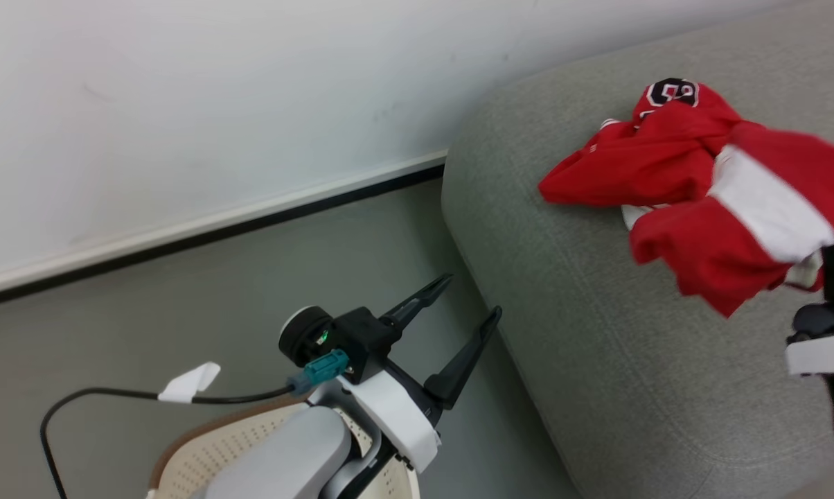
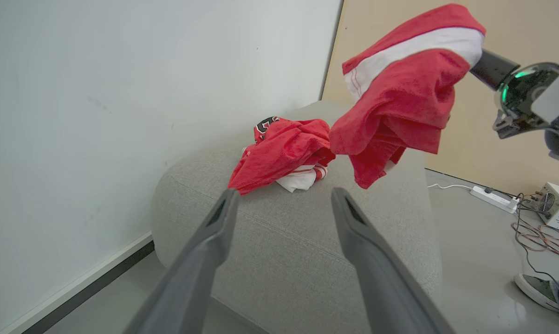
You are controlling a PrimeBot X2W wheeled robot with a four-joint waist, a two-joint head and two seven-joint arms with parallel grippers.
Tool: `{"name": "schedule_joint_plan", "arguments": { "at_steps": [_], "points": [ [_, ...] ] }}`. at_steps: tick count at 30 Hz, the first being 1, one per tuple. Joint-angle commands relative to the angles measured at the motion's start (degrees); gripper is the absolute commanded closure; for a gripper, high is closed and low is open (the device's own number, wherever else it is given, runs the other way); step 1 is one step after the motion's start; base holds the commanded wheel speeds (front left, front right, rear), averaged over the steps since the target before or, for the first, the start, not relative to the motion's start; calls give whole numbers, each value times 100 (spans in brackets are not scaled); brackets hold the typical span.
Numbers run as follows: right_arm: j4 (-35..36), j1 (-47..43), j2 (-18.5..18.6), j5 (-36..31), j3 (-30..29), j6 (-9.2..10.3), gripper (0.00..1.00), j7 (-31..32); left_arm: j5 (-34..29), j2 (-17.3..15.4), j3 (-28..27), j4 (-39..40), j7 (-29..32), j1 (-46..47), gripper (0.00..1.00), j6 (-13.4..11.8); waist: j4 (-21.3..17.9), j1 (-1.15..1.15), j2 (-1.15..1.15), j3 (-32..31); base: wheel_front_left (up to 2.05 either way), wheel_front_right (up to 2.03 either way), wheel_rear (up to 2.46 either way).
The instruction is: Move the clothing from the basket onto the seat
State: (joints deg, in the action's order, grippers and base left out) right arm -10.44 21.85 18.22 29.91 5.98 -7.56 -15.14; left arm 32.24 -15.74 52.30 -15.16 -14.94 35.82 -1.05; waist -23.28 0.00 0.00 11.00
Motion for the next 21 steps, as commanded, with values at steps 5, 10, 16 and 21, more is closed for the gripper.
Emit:
{"name": "schedule_joint_plan", "arguments": {
  "at_steps": [5,10,16,21],
  "points": [
    [-352,534,317,293,-284,15,100,3,-124,-65,1,23,62,224,0,30,342,0,0,562,0,0,0],
    [-862,1026,578,337,-628,15,100,3,-224,-122,5,150,139,493,0,43,629,0,0,1125,0,0,0],
    [-1699,1742,1005,322,-706,15,100,25,-364,-155,1,311,225,850,0,43,1004,0,0,1800,0,0,0],
    [-2484,2322,1344,341,-628,15,100,239,-420,-151,1,313,213,989,0,25,1252,0,0,2089,0,0,0]
  ]
}}
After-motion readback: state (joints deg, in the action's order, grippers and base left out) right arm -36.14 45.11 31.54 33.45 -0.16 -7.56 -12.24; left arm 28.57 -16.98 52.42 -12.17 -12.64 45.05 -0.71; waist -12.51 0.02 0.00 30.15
